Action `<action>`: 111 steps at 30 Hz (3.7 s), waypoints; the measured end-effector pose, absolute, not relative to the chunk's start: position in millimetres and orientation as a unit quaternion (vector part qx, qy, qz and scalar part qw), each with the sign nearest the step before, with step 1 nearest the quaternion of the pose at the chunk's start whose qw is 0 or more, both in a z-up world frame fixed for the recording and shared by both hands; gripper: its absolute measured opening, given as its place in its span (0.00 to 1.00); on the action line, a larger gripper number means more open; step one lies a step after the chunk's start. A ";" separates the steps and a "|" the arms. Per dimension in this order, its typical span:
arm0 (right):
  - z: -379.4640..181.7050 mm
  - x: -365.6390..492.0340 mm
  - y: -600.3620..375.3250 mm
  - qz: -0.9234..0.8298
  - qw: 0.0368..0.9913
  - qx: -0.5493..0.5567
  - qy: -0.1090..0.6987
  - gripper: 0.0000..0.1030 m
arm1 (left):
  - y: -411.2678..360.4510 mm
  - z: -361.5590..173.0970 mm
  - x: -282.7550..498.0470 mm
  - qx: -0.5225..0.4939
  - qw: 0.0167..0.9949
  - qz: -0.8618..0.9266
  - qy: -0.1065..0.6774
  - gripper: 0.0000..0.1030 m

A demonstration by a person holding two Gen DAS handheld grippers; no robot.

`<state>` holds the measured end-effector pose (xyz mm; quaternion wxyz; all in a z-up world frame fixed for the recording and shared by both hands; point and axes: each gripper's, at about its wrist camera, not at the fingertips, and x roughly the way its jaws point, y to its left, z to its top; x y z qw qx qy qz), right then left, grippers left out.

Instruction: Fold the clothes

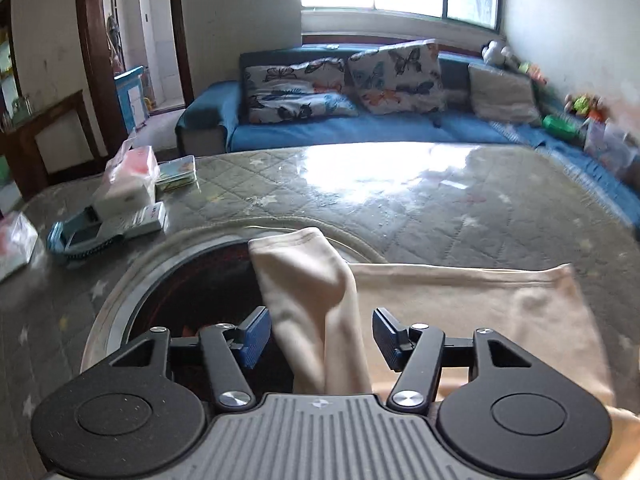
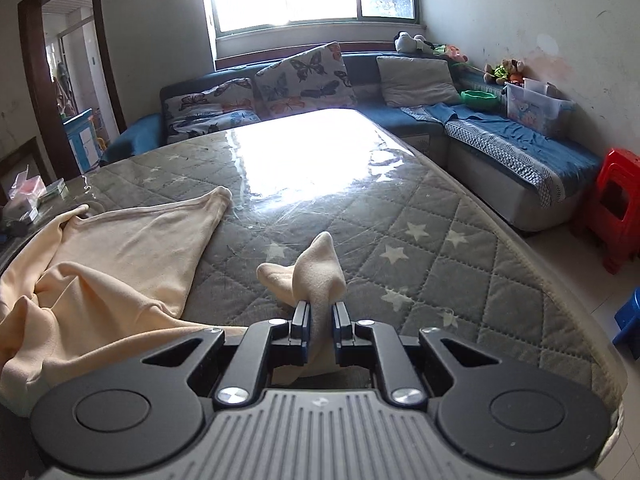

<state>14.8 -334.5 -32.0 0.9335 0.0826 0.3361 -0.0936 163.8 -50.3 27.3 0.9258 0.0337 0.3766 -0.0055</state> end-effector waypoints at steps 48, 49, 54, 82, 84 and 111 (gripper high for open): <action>-22.2 25.2 -368.9 -0.123 0.935 0.093 0.319 0.41 | -13.3 25.7 -30.4 0.018 0.923 -0.151 0.354 0.35; -22.2 27.5 -369.2 -0.123 0.935 0.094 0.318 0.42 | -23.4 23.4 -28.6 0.026 0.920 -0.167 0.354 0.39; -31.0 44.2 -384.3 -0.129 0.926 0.130 0.331 0.39 | -53.6 10.0 -18.1 0.056 0.912 -0.193 0.359 0.38; -3.7 -29.1 -403.7 -0.171 0.945 0.111 0.257 0.05 | -83.3 -6.4 -23.7 0.128 0.905 -0.236 0.330 0.23; -11.9 -34.6 -408.6 -0.188 0.935 0.106 0.282 0.07 | -85.0 -12.0 -25.1 0.135 0.902 -0.239 0.333 0.22; 7.0 -1.9 -178.4 0.268 0.890 -0.091 0.358 0.24 | -64.3 4.8 -65.2 0.153 0.904 -0.279 0.287 0.33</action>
